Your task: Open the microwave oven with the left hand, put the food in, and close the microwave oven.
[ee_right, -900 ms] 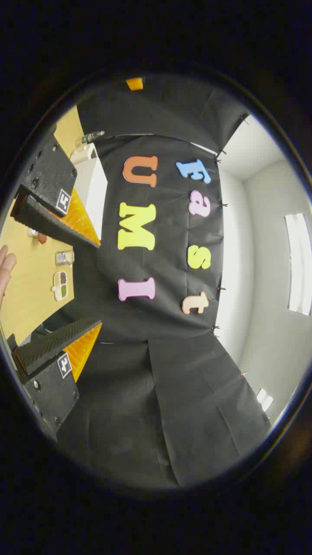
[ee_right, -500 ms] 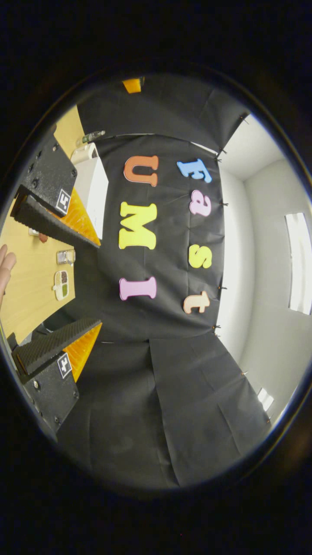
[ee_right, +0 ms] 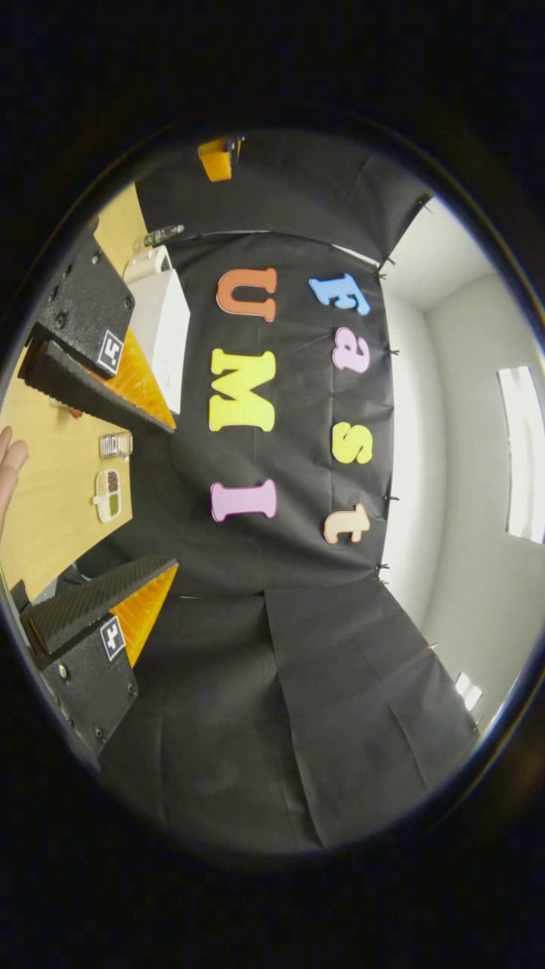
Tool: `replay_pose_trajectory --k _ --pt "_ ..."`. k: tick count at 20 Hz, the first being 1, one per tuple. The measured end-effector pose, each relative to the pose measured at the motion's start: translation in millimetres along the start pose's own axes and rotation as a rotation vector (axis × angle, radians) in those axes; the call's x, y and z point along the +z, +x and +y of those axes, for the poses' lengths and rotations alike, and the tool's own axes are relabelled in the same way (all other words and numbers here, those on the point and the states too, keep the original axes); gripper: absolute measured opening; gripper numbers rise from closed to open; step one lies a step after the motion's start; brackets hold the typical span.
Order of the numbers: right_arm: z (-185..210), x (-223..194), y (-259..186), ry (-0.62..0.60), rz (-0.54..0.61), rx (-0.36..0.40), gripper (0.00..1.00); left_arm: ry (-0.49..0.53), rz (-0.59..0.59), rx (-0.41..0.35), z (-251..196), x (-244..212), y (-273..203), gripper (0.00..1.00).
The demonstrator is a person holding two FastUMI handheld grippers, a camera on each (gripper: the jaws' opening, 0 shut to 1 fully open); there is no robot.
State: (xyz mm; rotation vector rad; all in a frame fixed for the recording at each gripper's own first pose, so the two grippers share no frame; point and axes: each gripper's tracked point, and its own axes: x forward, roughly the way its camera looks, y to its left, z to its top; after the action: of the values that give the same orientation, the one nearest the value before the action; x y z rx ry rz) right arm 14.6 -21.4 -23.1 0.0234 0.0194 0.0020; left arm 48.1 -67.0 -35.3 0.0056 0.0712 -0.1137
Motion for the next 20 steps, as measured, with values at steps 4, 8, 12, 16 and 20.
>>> replay_pose_trajectory --k 4,8,12,16,20 --pt "-4.5 -9.0 9.6 0.002 0.008 0.0 0.92 0.007 0.01 -0.036 -22.3 -20.1 44.4 0.93" --pt "-10.2 -16.4 17.2 0.001 0.01 0.003 0.92 0.012 0.069 -0.089 -50.6 -64.4 99.3 0.93" --pt "-17.0 -20.5 20.2 -0.006 0.012 0.001 0.92 -0.027 0.119 -0.12 -70.0 -116.6 157.2 0.93" --pt "-24.6 -14.2 22.9 -0.022 0.006 -0.01 0.92 -0.028 0.125 -0.129 -86.1 -167.4 216.6 0.93" --pt "-27.6 -8.0 21.9 -0.013 0.003 0.007 0.92 -0.068 0.141 -0.151 -110.2 -208.7 260.3 0.92"
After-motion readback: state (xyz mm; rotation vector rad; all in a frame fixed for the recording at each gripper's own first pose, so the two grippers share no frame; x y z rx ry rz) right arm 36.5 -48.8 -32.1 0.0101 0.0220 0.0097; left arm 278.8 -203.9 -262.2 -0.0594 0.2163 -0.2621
